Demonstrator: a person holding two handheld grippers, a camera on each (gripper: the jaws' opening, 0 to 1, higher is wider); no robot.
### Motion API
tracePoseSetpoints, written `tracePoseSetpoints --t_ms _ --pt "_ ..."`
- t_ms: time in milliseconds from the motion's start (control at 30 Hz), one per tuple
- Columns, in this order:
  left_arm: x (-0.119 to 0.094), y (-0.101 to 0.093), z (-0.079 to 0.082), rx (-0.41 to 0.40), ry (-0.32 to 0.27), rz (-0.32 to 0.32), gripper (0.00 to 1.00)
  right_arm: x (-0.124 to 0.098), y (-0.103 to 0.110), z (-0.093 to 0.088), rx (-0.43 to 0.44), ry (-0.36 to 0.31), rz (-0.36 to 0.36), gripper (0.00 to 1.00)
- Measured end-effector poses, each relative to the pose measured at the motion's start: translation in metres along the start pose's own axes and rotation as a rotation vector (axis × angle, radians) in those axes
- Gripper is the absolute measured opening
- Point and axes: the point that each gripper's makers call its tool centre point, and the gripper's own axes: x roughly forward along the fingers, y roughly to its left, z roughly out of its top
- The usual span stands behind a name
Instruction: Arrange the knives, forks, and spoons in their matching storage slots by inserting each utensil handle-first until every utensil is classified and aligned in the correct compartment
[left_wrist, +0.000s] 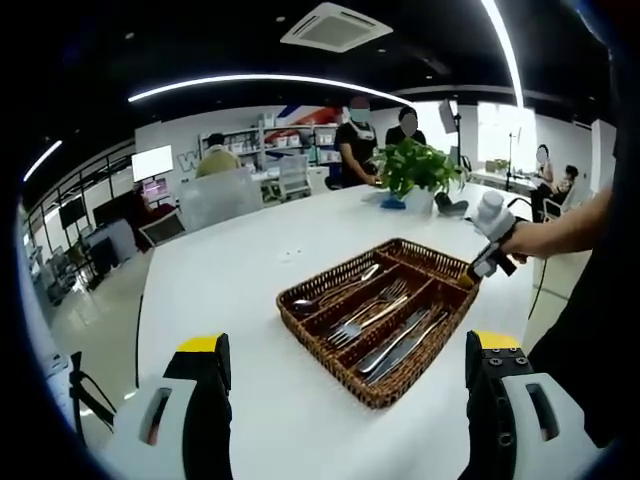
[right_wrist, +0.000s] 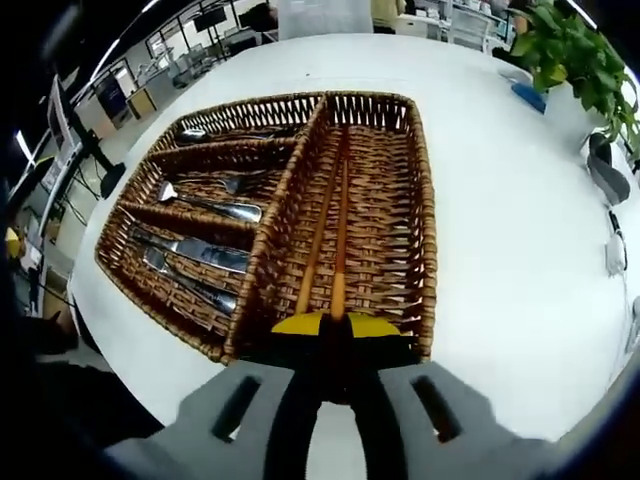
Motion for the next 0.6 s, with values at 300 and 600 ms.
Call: tracePoseSetpoints --t_ms 300,600 --pt "-0.002 0.0 0.0 -0.006 -0.006 0.003 0.99 -0.029 -0.003 0.042 -0.271 -0.209 -0.006 0.34" --pt "-0.004 0.001 0.0 -0.01 -0.007 0.021 0.99 -0.066 -0.014 0.085 -0.361 -0.393 0.023 0.61"
